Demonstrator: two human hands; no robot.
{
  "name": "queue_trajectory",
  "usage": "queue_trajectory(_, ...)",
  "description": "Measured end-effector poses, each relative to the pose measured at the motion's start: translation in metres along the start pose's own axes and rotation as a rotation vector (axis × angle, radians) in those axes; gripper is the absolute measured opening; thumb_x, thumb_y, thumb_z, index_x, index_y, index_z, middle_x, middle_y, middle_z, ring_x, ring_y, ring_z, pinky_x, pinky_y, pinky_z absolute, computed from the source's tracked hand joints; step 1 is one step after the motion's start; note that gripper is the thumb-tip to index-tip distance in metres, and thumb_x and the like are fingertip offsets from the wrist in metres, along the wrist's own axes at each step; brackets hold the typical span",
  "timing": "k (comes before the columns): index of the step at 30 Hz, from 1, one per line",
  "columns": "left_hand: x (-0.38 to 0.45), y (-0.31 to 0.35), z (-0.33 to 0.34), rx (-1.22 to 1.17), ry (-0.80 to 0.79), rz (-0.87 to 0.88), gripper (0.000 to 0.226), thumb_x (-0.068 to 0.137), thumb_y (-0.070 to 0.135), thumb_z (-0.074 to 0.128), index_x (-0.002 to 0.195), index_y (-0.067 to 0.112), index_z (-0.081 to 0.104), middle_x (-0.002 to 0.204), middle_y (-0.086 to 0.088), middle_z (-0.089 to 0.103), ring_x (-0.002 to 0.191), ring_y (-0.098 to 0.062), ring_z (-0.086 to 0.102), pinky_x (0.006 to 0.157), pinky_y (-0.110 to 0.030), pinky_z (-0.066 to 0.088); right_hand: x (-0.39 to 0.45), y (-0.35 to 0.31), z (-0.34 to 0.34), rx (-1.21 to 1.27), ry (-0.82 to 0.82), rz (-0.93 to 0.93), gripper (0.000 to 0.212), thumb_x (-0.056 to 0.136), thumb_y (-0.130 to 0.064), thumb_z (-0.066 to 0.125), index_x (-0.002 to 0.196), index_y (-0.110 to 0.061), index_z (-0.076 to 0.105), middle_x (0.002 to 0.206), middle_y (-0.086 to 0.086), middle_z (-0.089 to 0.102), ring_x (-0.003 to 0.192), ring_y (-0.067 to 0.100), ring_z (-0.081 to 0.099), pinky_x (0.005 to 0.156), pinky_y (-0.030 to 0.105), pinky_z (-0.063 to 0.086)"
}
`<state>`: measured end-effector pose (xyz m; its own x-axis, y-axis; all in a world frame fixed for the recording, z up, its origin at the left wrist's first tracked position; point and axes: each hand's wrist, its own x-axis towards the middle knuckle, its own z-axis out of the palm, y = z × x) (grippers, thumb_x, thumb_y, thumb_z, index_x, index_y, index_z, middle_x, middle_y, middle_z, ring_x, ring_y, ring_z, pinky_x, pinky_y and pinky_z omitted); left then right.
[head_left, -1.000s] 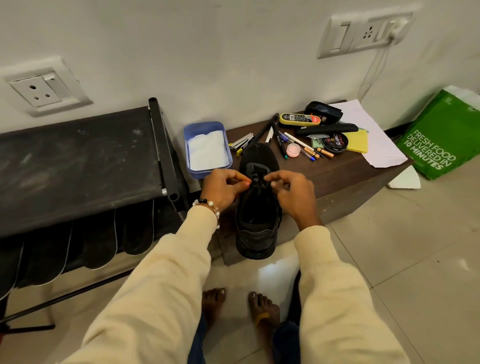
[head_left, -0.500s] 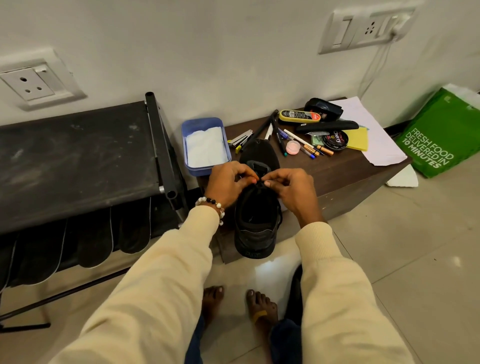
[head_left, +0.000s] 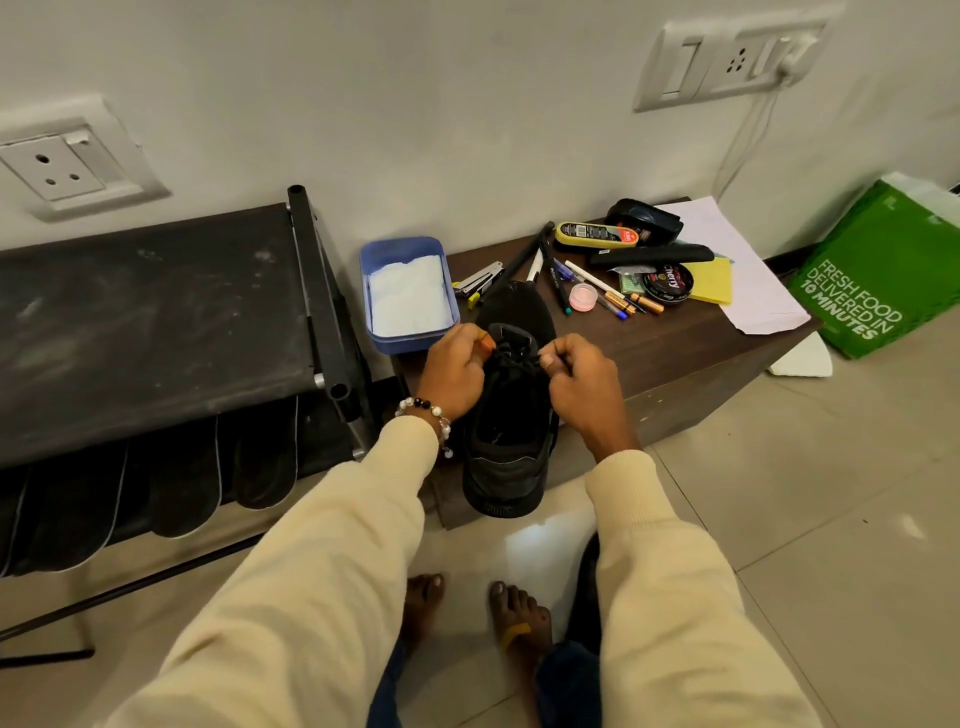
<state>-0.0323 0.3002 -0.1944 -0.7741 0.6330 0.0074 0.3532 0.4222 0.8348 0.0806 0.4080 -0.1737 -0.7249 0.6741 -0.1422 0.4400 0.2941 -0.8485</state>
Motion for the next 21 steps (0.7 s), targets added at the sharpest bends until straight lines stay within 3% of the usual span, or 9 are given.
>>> queue_trajectory(3,-0.004,-0.007,-0.011,-0.127,-0.119,-0.052,0.014,0.099,0.010,0.048,0.101,0.006,0.061,0.096,-0.007,0.061,0.087,-0.017,0.055,0.085,-0.032,0.045,0.001,0.005,-0.006,0.045,-0.068,-0.013,0.020,0.091,-0.011,0.058,0.086,-0.030,0.062,0.090,-0.006,0.066,0.091,0.008,0.062,0.085,0.030,0.051)
queue_trajectory(6,-0.007,-0.012,-0.017,-0.131,-0.173,0.017,0.017,0.093,0.003,0.056,0.102,0.014,0.065,0.103,-0.004,0.066,0.098,-0.017,0.062,0.092,-0.028,0.049,0.001,0.009,-0.008,0.055,-0.087,-0.043,0.018,0.088,-0.012,0.063,0.089,-0.029,0.066,0.089,-0.007,0.069,0.092,0.008,0.064,0.089,0.033,0.053)
queue_trajectory(9,-0.008,-0.008,-0.014,-0.086,-0.067,0.056,0.014,0.089,0.003,0.061,0.100,0.009,0.069,0.100,-0.006,0.069,0.095,-0.017,0.064,0.092,-0.027,0.050,0.001,0.006,-0.003,0.018,-0.033,-0.036,0.012,0.089,-0.015,0.062,0.087,-0.026,0.065,0.087,-0.005,0.067,0.087,0.008,0.062,0.081,0.027,0.051)
queue_trajectory(15,-0.007,0.003,-0.003,-0.030,0.068,-0.059,0.013,0.095,0.006,0.055,0.099,0.004,0.067,0.099,-0.012,0.067,0.089,-0.016,0.056,0.081,-0.023,0.041,0.003,0.002,0.007,-0.013,0.045,0.025,0.012,0.094,-0.013,0.052,0.089,-0.021,0.060,0.093,0.002,0.061,0.079,0.008,0.053,0.066,0.021,0.040)
queue_trajectory(18,-0.007,0.006,-0.001,-0.027,0.052,-0.091,0.014,0.096,0.008,0.053,0.102,0.003,0.065,0.102,-0.012,0.066,0.090,-0.014,0.054,0.081,-0.022,0.039,0.002,0.002,0.005,0.024,0.054,0.033,0.013,0.093,-0.012,0.055,0.088,-0.024,0.058,0.093,0.000,0.063,0.087,0.010,0.058,0.076,0.027,0.047)
queue_trajectory(21,-0.010,0.005,-0.005,-0.113,0.053,-0.108,0.011,0.093,0.010,0.059,0.103,0.008,0.064,0.100,-0.007,0.066,0.093,-0.018,0.060,0.085,-0.028,0.048,0.001,0.001,-0.003,0.140,0.105,0.041,0.019,0.087,-0.009,0.064,0.087,-0.028,0.058,0.090,-0.002,0.066,0.090,0.012,0.064,0.086,0.035,0.054)
